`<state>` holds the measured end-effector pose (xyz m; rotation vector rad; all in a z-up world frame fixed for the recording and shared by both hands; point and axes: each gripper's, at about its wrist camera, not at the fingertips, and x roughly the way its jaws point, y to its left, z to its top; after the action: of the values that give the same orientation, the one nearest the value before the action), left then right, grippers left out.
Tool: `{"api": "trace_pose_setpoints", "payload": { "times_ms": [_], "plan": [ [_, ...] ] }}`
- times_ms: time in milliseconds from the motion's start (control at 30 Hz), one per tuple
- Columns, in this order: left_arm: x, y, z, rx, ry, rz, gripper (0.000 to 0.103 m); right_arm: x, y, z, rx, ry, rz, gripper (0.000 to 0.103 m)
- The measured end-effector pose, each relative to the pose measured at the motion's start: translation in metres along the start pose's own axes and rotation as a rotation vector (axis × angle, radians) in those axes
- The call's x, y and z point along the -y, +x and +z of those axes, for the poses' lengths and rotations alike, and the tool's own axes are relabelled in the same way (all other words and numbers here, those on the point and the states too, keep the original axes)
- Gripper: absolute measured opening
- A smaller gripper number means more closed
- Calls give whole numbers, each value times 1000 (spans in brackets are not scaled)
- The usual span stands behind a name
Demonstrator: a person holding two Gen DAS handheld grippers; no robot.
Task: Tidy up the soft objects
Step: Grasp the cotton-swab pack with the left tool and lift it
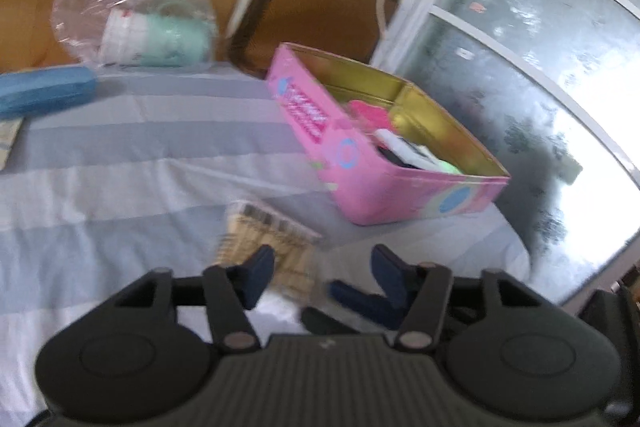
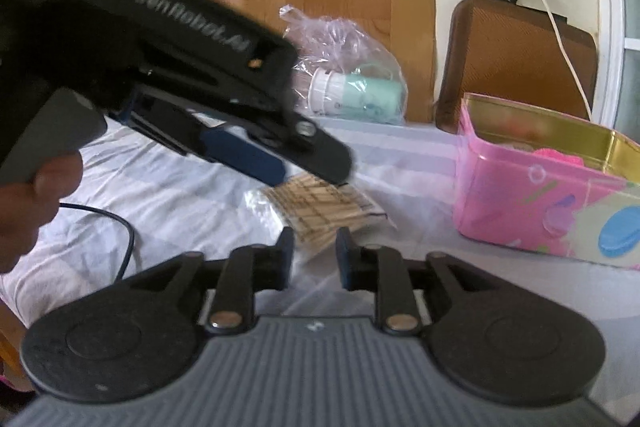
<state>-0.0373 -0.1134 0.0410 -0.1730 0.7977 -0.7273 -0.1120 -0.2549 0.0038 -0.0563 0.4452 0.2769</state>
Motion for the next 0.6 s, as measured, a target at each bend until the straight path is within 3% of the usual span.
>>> {"api": "trace_pose_setpoints", "payload": {
  "times_ms": [67,200,267,333,433,467,500,533,600],
  "plan": [
    [-13,0,1,-1,-40,37,66,5,-3,-2,9,8,-9,52],
    [-34,3,1,-12,-103,59,74,16,3,-3,-12,37,-4,58],
    [-35,8,3,-21,-98,79,78,19,11,0,-42,34,8,70],
    [-33,16,6,-26,-89,92,83,21,21,5,-75,28,27,73],
    [-28,35,10,-53,-68,74,77,25,39,13,-127,46,74,74],
    [-26,43,9,-68,-63,74,76,24,43,15,-122,48,80,66],
    [-20,44,7,-53,-38,76,61,21,47,17,-125,39,86,58],
    [-15,47,7,-72,-23,62,60,18,48,19,-120,25,64,52],
    [-4,45,7,-65,4,71,60,15,46,21,-89,6,36,50]
  ]
}}
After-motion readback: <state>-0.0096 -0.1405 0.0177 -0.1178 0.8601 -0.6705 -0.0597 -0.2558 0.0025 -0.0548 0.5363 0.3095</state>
